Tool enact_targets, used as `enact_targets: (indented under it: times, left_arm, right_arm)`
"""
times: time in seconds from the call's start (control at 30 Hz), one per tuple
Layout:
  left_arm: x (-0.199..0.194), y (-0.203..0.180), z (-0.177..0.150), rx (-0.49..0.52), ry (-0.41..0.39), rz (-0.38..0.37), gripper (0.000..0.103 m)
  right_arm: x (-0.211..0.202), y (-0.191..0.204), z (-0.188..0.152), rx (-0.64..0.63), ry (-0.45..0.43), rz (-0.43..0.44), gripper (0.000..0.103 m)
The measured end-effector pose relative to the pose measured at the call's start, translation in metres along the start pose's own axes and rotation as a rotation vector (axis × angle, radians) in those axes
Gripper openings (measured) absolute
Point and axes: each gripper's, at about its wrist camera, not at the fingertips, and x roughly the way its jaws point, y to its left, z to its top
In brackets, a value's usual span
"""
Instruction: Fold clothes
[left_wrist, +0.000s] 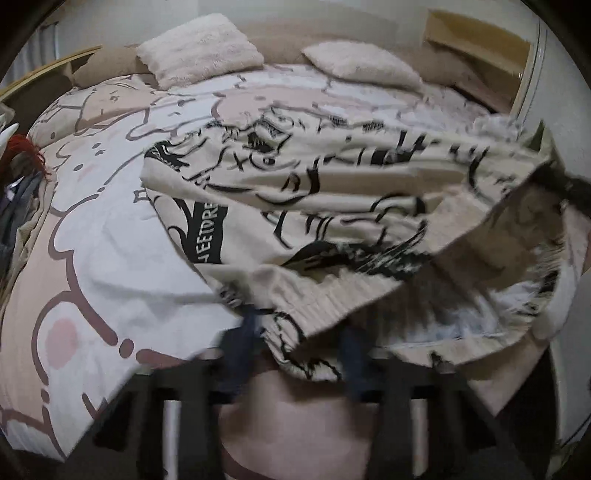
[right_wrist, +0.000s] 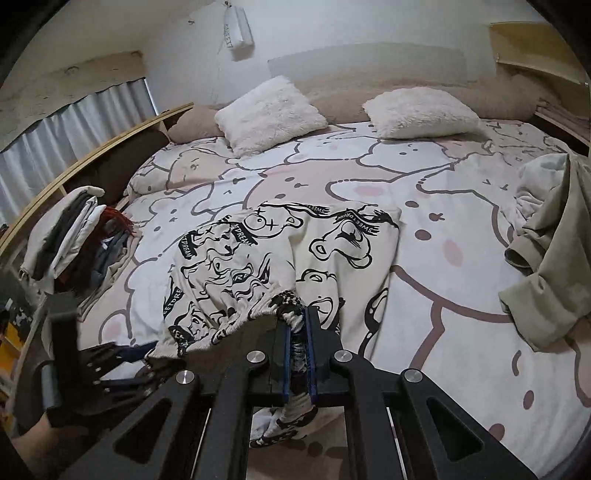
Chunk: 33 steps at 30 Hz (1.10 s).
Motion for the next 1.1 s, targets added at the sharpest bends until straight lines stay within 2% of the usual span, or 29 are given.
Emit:
enact_targets:
  times: [0.1, 0.27, 0.37, 0.43, 0.63, 0.7, 0.77, 0.8, 0.93, 1.03, 1.1]
  left_arm:
    - [-0.007, 0.012, 0.000, -0.036, -0.023, 0.030, 0.009]
    - [-0.032, 0.048, -0.004, -0.175, -0.075, 0.083, 0.009]
    - [-0.038, 0.065, -0.014, -0.270, -0.063, 0.076, 0.009]
    - [-0.035, 0.069, -0.022, -0.294, -0.043, 0.072, 0.009]
    - [-0.027, 0.069, -0.039, -0.337, -0.013, 0.064, 0.009]
    - [-0.026, 0.069, -0.040, -0.347, -0.020, 0.065, 0.009]
    - [-0.027, 0.069, -0.042, -0.354, -0.033, 0.070, 0.009]
    - [-0.028, 0.068, -0.042, -0.352, -0.038, 0.073, 0.009]
    - [-0.025, 0.060, -0.041, -0.283, -0.053, 0.133, 0.009]
    - [-0.023, 0.062, -0.037, -0.257, -0.065, 0.176, 0.009]
    - [-0.026, 0.072, -0.027, -0.247, -0.081, 0.214, 0.011]
  right_arm:
    - [-0.001, 0.000, -0.002, -0.015, 0.002, -0.023, 0.008]
    - [0.006, 0.017, -0.036, -0.074, 0.076, -0.050, 0.008]
    - [0.015, 0.037, -0.066, -0.120, 0.116, -0.073, 0.008]
    - [0.021, 0.048, -0.085, -0.137, 0.132, -0.094, 0.008]
    - [0.024, 0.054, -0.105, -0.144, 0.087, -0.218, 0.008]
    - [0.025, 0.051, -0.107, -0.137, 0.078, -0.256, 0.019]
    - [0.024, 0.049, -0.108, -0.131, 0.072, -0.300, 0.054]
    - [0.025, 0.048, -0.109, -0.129, 0.069, -0.310, 0.056]
    - [0.031, 0.051, -0.110, -0.163, 0.063, -0.350, 0.056]
    - [0.032, 0.056, -0.101, -0.211, 0.042, -0.366, 0.018]
    - [0.027, 0.057, -0.092, -0.232, 0.008, -0.369, 0.018]
